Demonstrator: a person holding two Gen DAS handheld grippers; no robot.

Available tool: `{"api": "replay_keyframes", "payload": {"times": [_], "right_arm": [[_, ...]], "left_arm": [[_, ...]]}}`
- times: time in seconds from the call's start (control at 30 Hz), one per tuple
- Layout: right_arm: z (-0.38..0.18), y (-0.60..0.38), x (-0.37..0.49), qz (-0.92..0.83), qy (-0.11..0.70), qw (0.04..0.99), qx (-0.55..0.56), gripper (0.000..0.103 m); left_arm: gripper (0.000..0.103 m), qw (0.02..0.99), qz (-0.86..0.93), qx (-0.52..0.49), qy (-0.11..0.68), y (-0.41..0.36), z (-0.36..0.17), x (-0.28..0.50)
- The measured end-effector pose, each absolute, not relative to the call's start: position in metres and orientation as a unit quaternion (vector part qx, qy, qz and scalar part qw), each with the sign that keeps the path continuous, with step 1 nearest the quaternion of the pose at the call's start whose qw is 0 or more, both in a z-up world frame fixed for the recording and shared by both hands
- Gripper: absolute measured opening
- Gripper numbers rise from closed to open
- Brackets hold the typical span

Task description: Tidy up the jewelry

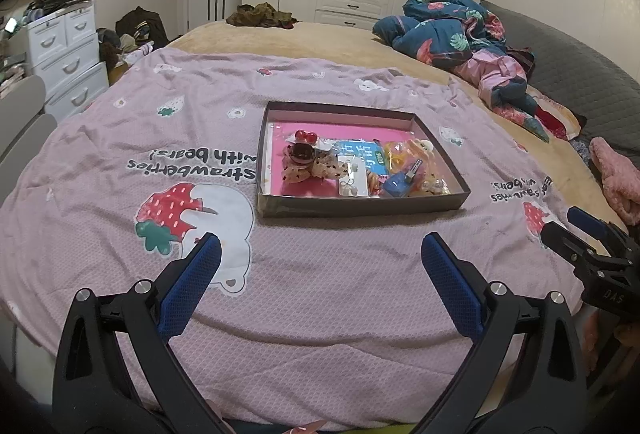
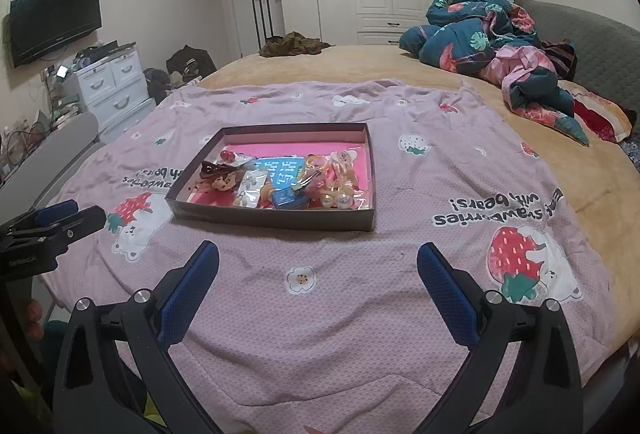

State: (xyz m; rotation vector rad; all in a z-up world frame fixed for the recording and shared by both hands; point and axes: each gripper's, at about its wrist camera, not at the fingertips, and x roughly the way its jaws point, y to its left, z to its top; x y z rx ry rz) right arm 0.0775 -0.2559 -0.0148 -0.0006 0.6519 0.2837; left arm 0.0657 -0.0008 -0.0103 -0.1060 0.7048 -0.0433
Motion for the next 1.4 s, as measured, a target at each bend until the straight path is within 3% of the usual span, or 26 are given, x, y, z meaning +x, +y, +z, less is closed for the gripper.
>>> {"api": "replay_keyframes", "payload": {"times": [1.4], "right_arm": [[-0.0078,-0.2551,0.0786,0.14,0.316,0.938,-0.005,0.099]], "left_arm": [[0.094,0.937,-0.013,-0.049,0.347,0.0035,-0.0066,0.0617]]}}
